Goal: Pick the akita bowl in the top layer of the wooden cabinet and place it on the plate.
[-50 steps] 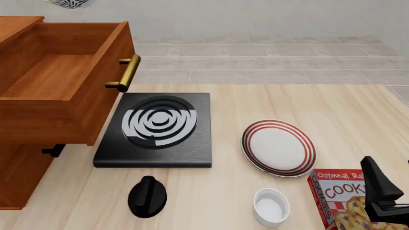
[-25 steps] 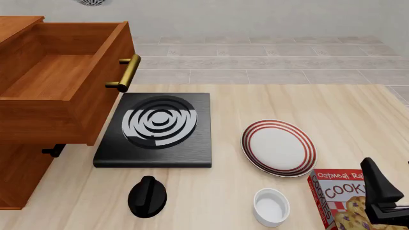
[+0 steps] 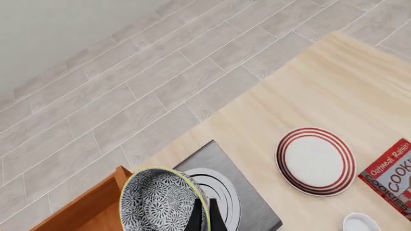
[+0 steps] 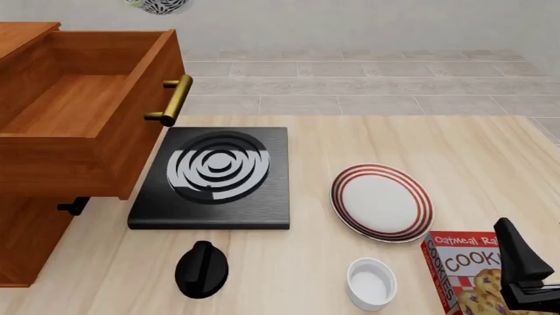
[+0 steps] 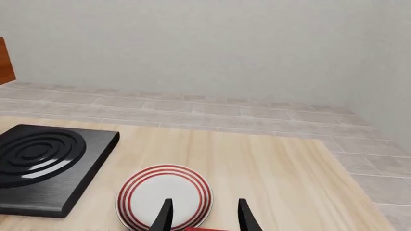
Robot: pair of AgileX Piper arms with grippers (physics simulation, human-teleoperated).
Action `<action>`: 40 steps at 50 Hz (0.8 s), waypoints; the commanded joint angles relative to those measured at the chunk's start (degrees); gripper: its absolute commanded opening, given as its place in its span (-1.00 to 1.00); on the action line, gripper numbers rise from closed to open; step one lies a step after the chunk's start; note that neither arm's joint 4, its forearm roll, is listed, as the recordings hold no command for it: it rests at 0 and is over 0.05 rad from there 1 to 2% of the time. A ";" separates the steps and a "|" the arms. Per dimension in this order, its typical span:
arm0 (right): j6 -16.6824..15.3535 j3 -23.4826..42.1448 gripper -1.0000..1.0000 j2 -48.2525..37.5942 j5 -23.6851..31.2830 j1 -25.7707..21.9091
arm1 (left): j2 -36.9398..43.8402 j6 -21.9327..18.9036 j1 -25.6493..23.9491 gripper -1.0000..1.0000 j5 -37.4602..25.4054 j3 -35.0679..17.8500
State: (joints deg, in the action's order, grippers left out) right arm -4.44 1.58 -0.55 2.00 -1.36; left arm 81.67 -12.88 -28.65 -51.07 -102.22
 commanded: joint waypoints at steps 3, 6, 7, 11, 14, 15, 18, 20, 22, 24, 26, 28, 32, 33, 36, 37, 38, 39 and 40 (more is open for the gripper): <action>-0.33 -0.11 1.00 0.18 -0.06 -0.20 | 0.68 -0.62 -2.59 -1.00 0.65 -0.83; -0.32 -0.05 1.00 -0.26 -0.50 -0.21 | 0.76 -0.92 -2.98 -1.00 1.01 -0.46; -0.32 -0.10 1.00 0.11 -0.18 -0.21 | 0.80 -0.98 -3.06 -1.00 1.14 -0.31; -0.25 -0.12 1.00 -0.07 -0.38 -0.19 | 1.01 -1.57 -3.83 -1.00 1.79 0.42; -0.22 -0.14 1.00 0.00 -0.37 -0.18 | 0.96 -2.74 -4.19 -1.00 2.47 1.17; -0.19 -0.15 1.00 0.03 -0.33 -0.19 | 0.96 -2.84 -4.17 -1.00 2.62 1.29; -0.13 -0.15 1.00 0.16 -0.25 -0.17 | 0.95 -3.65 -4.30 -1.00 3.46 2.27; -0.16 -0.14 1.00 0.26 -0.19 -0.20 | 0.95 -3.77 -4.34 -1.00 3.90 2.74; -0.08 -0.09 1.00 -0.02 -0.45 -0.19 | 1.08 -3.89 -4.50 -1.00 4.39 3.28; -0.05 -0.15 1.00 0.34 -0.15 -0.18 | 1.22 -4.03 -4.67 -1.00 4.57 3.43; -0.01 -0.10 1.00 -0.01 -0.46 -0.18 | 1.37 -4.30 -4.80 -1.00 4.73 3.40; 0.04 -0.09 1.00 0.05 -0.42 -0.16 | 1.49 -4.55 -5.01 -1.00 4.82 3.32; 0.03 -0.07 1.00 0.05 -0.43 -0.16 | 1.62 -4.88 -5.52 -1.00 5.00 3.36; 0.02 -0.07 1.00 0.06 -0.43 -0.18 | 1.63 -5.05 -5.71 -1.00 5.11 3.43; 0.02 -0.08 1.00 0.05 -0.47 -0.16 | 1.76 -5.36 -6.10 -1.00 5.28 3.43; 0.00 -0.07 1.00 0.06 -0.49 -0.15 | 1.86 -5.40 -6.23 -1.00 5.26 3.32; 0.02 -0.07 1.00 0.04 -0.52 -0.15 | 1.94 -5.46 -6.40 -1.00 5.27 3.21; 0.02 -0.07 1.00 0.04 -0.52 -0.15 | 1.94 -5.46 -6.40 -1.00 5.27 3.20; 0.01 -0.08 1.00 0.00 -0.58 -0.17 | 2.11 -5.54 -6.77 -1.00 5.25 3.02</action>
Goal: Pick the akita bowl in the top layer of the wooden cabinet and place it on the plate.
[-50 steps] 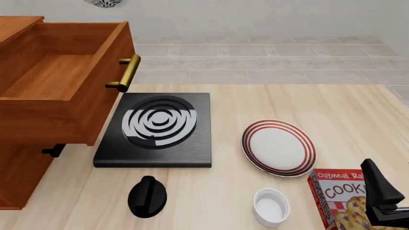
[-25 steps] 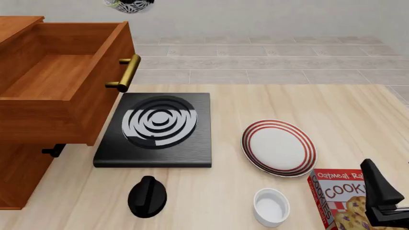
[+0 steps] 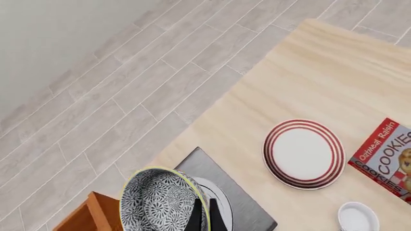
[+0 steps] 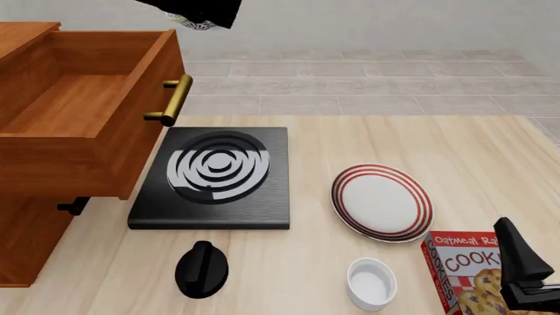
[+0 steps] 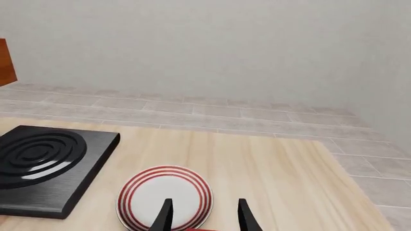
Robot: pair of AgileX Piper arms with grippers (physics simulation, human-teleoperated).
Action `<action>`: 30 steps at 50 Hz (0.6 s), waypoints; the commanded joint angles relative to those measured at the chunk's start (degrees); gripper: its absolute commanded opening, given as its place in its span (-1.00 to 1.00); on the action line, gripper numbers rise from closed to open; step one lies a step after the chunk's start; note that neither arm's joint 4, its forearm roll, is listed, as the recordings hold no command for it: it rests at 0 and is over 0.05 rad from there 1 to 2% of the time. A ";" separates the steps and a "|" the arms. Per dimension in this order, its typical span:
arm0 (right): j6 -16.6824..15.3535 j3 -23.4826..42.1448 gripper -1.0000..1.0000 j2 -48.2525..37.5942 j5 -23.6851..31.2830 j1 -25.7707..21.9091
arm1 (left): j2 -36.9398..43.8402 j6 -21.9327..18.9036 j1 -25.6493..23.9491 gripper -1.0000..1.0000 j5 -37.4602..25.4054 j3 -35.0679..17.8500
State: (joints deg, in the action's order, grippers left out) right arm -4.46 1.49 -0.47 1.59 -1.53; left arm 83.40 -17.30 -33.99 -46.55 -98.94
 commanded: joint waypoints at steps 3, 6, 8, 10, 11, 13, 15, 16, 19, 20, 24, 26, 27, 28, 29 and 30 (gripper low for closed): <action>0.02 0.00 1.00 -0.08 -0.20 -0.01 | 0.60 -1.12 -1.85 -1.00 0.81 -0.30; 0.04 -0.07 1.00 0.21 0.02 -0.02 | 0.89 -1.62 -2.41 -1.00 1.58 0.41; 0.01 -0.07 1.00 0.21 0.01 -0.04 | 1.10 -1.81 -2.77 -1.00 1.94 0.75; -0.01 -0.05 1.00 0.22 0.02 -0.04 | 1.31 -2.04 -3.14 -1.00 2.32 1.12; -0.01 -0.06 1.00 0.21 0.01 -0.03 | 1.32 -2.23 -3.15 -1.00 2.48 1.25; 0.01 -0.08 1.00 0.14 -0.06 -0.03 | 1.53 -2.76 -3.45 -1.00 3.06 1.69; -0.03 -0.08 1.00 0.06 -0.12 -0.05 | 1.78 -2.90 -3.83 -1.00 3.37 1.84; -0.02 -0.09 1.00 -0.01 -0.19 -0.05 | 1.93 -3.02 -3.98 -1.00 3.60 2.00; 0.06 -0.10 1.00 -0.08 -0.27 -0.04 | 2.44 -3.13 -4.37 -1.00 4.28 2.47; 0.05 -0.10 1.00 -0.05 -0.23 -0.04 | 2.64 -3.21 -4.50 -1.00 4.49 2.65; 0.15 -0.10 1.00 0.06 -0.14 -0.01 | 3.33 -3.58 -4.74 -1.00 5.34 3.51; 0.24 -0.12 1.00 0.06 -0.17 0.00 | 3.69 -3.61 -4.86 -1.00 5.54 3.61; 0.25 -0.13 1.00 0.05 -0.18 0.00 | 3.77 -3.68 -4.91 -1.00 5.58 3.62; 0.27 -0.13 1.00 0.05 -0.18 -0.01 | 3.89 -3.74 -4.95 -1.00 5.68 3.63; 0.25 -0.12 1.00 0.06 -0.17 -0.03 | 4.10 -3.67 -5.07 -1.00 5.67 3.55; 0.25 -0.13 1.00 0.08 -0.13 -0.05 | 4.37 -3.92 -5.30 -1.00 5.90 3.60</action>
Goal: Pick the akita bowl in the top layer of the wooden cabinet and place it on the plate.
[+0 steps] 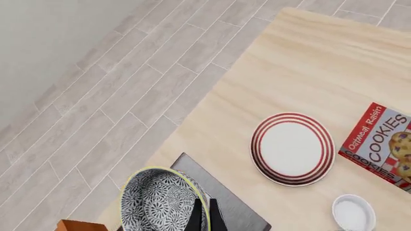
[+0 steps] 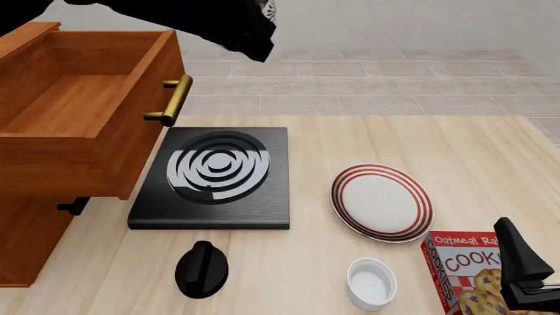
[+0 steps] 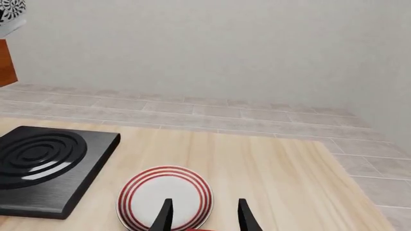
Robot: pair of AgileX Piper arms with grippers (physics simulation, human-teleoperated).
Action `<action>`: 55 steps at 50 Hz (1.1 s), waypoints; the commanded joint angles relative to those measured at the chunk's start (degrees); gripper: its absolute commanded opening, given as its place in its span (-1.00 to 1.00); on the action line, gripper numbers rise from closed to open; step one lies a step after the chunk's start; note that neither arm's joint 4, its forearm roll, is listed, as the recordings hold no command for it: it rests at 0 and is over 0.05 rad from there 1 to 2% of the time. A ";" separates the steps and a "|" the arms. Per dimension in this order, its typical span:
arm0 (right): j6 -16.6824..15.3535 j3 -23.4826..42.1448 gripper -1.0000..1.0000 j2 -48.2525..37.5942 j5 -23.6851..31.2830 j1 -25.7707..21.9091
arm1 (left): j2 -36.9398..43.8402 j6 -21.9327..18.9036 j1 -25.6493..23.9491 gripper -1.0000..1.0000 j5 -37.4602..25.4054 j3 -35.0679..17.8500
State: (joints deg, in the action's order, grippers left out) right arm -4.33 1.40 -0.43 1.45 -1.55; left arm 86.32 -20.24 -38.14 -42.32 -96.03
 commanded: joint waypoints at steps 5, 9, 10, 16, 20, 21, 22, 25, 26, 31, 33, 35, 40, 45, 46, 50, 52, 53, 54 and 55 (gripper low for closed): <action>0.26 -0.06 1.00 0.13 0.08 0.03 | 2.15 -1.31 -2.21 -1.00 2.25 1.23; 0.34 -0.08 1.00 0.12 0.04 0.03 | 2.72 -1.85 -2.67 -1.00 3.05 2.23; 0.39 -0.07 1.00 0.16 0.06 0.03 | 3.12 -1.81 -2.87 -1.00 3.21 2.27; 0.45 -0.03 1.00 0.31 0.15 0.05 | 4.27 -2.06 -2.98 -1.00 4.16 2.87; 0.47 -0.02 1.00 0.35 0.17 0.05 | 5.00 -2.22 -3.00 -1.00 4.64 3.06; 0.46 0.06 1.00 0.11 -0.02 0.06 | 5.16 -2.24 -3.02 -1.00 4.75 3.13; 0.49 0.01 1.00 0.36 0.17 0.07 | 5.38 -2.30 -3.10 -1.00 4.86 3.24; 0.49 0.02 1.00 0.38 0.15 0.07 | 5.88 -2.52 -3.44 -1.00 5.31 3.54; 0.49 0.08 1.00 0.19 0.02 0.06 | 6.02 -2.61 -3.59 -1.00 5.51 3.65; 0.47 0.02 1.00 0.38 0.14 0.03 | 6.55 -3.56 -3.95 -1.00 6.58 4.50; 0.47 0.02 1.00 0.39 0.13 0.02 | 6.90 -3.95 -4.09 -1.00 7.09 4.91; 0.47 0.10 1.00 0.24 0.02 0.02 | 7.05 -4.06 -4.15 -1.00 7.27 5.06; 0.43 0.12 1.00 0.24 -0.04 -0.04 | 7.27 -6.14 -3.97 -1.00 9.38 7.40; 0.40 0.11 1.00 0.24 -0.13 -0.07 | 8.09 -6.29 -4.15 -1.00 10.15 7.89; 0.39 0.11 1.00 0.23 -0.15 -0.07 | 8.17 -6.35 -4.21 -1.00 10.21 7.92; 0.38 0.12 1.00 0.20 -0.24 -0.05 | 8.76 -7.13 -4.59 -1.00 11.28 8.87; 0.40 0.12 1.00 0.19 -0.25 -0.05 | 8.90 -7.21 -4.62 -1.00 11.51 9.05; 0.42 0.15 1.00 0.20 -0.26 -0.05 | 9.24 -7.47 -4.73 -1.00 12.03 9.47; 0.44 0.15 1.00 0.19 -0.25 -0.03 | 9.35 -7.53 -4.78 -1.00 12.15 9.58; 0.44 0.15 1.00 0.19 -0.25 -0.03 | 9.35 -7.53 -4.78 -1.00 12.15 9.59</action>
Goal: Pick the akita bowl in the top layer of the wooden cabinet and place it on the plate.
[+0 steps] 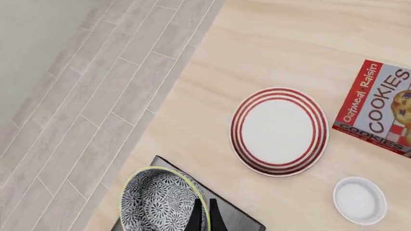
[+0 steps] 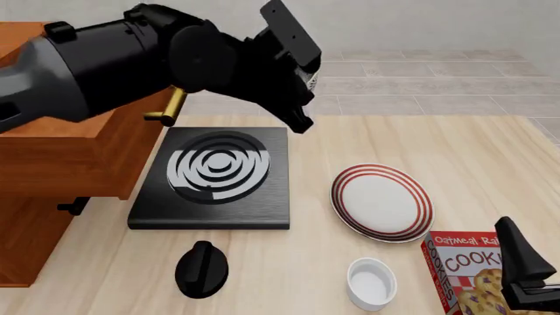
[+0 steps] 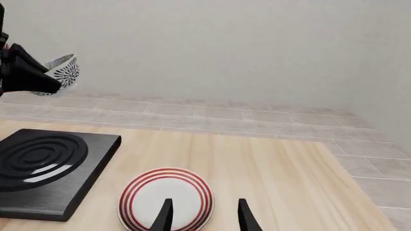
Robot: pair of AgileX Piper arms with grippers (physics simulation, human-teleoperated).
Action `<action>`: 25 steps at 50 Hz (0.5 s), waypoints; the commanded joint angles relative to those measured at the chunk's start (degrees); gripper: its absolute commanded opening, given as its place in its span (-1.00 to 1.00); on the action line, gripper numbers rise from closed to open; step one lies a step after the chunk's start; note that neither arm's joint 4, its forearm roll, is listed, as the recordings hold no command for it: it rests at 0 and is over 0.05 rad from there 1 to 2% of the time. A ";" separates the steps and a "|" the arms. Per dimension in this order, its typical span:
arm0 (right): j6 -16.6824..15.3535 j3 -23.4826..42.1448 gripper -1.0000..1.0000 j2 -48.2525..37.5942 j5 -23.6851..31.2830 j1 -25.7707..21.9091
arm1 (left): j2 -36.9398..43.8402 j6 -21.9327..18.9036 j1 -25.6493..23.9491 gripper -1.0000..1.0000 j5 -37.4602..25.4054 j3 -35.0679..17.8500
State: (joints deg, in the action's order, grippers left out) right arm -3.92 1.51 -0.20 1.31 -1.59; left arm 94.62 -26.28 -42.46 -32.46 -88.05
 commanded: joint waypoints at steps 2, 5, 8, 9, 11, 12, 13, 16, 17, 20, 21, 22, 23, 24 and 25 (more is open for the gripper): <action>0.04 0.09 1.00 -0.03 -0.11 0.02 | 1.34 -1.69 -0.55 -1.00 2.83 2.14; 0.11 0.11 1.00 -0.01 -0.11 0.00 | 1.99 -2.16 -0.72 -1.00 3.69 2.95; 0.08 0.09 1.00 0.02 -0.13 -0.02 | 2.19 -2.34 -0.67 -1.00 4.11 3.29; 0.12 0.09 1.00 0.03 -0.12 0.00 | 2.40 -2.38 -0.77 -1.00 4.30 3.44; 0.22 0.14 1.00 0.04 -0.11 0.11 | 2.61 -2.58 -0.85 -1.00 4.70 3.81; 0.27 0.15 1.00 0.05 -0.13 0.12 | 2.95 -2.70 -1.04 -1.00 4.98 4.03; 0.27 0.16 1.00 0.06 -0.13 0.11 | 3.11 -2.65 -1.11 -1.00 5.07 4.04; 0.41 0.18 1.00 0.09 -0.16 0.17 | 3.49 -2.87 -1.33 -1.00 5.37 4.20; 0.44 0.19 1.00 0.09 -0.17 0.17 | 3.57 -2.97 -1.36 -1.00 5.47 4.28; 0.54 0.19 1.00 0.10 -0.21 0.21 | 3.83 -3.28 -1.53 -1.00 5.79 4.47; 0.59 0.20 1.00 0.11 -0.23 0.22 | 3.94 -3.59 -1.64 -1.00 6.08 4.69; 0.63 0.19 1.00 0.11 -0.26 0.21 | 4.13 -3.80 -1.85 -1.00 6.37 4.86; 0.60 0.20 1.00 0.12 -0.28 0.19 | 4.25 -3.90 -2.01 -1.00 6.48 4.90; 0.59 0.20 1.00 0.12 -0.29 0.18 | 4.33 -3.98 -2.07 -1.00 6.66 5.00; 0.66 0.18 1.00 0.12 -0.28 0.18 | 4.61 -4.21 -2.33 -1.00 6.91 5.10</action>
State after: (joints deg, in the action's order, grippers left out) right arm -3.50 1.66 -0.13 1.12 -1.45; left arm 98.14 -29.19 -43.85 -27.37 -83.79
